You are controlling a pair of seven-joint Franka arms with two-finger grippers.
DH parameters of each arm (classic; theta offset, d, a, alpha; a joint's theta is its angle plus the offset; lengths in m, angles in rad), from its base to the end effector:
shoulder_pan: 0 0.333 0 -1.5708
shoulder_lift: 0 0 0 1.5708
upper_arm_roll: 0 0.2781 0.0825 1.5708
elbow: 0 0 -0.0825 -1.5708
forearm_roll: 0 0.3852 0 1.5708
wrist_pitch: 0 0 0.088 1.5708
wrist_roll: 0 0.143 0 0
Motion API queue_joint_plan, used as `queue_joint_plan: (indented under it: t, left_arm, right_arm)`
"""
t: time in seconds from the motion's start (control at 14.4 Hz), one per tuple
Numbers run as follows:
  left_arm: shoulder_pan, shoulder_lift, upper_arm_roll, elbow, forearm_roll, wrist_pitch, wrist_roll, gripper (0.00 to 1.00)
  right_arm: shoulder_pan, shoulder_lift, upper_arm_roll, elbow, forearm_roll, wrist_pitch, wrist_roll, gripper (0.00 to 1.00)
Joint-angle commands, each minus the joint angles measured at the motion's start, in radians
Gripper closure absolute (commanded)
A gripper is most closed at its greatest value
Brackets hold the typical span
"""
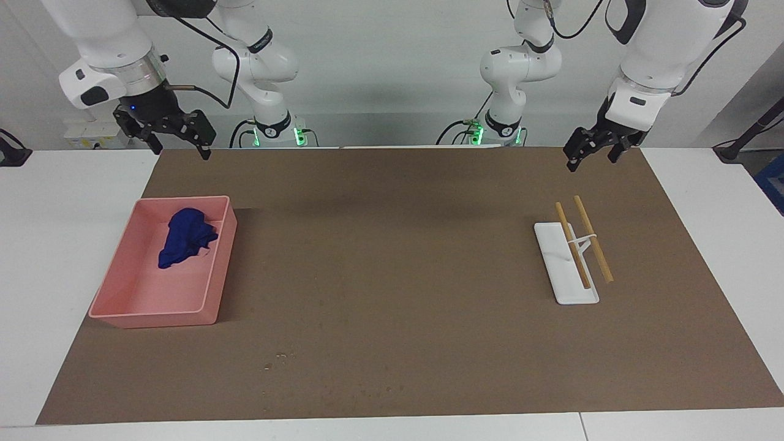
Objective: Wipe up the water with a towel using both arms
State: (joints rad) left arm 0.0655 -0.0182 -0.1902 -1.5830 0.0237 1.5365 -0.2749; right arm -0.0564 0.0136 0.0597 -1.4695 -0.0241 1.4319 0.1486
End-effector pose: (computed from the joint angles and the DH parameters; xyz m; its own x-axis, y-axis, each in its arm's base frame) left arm 0.5422 -0.0652 0.5518 0.9884 0.1505 -0.0202 0.1498 -0.9881 -0.0339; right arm 0.5433 -0.0021 0.5786 0.9879 -0.1480 -0.0471 -0.1467 -0.9887 0.0305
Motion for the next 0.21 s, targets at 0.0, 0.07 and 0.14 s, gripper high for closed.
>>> queue_joint_plan:
  t: [0.0,0.07,0.14]
  left_arm:
    - [0.025,-0.008,-0.002,-0.006,0.015,-0.012,0.010,0.00]
    - [0.026,-0.008,-0.002,-0.006,0.012,-0.007,0.010,0.00]
    - [0.027,-0.008,-0.002,-0.006,0.012,-0.006,0.011,0.00]
  right_arm:
    - [-0.005,-0.009,0.003,-0.015,0.012,-0.008,-0.003,0.00]
    - [-0.006,-0.009,0.003,-0.015,0.012,-0.008,-0.003,0.00]
    - [-0.008,-0.009,0.003,-0.015,0.012,-0.007,-0.003,0.00]
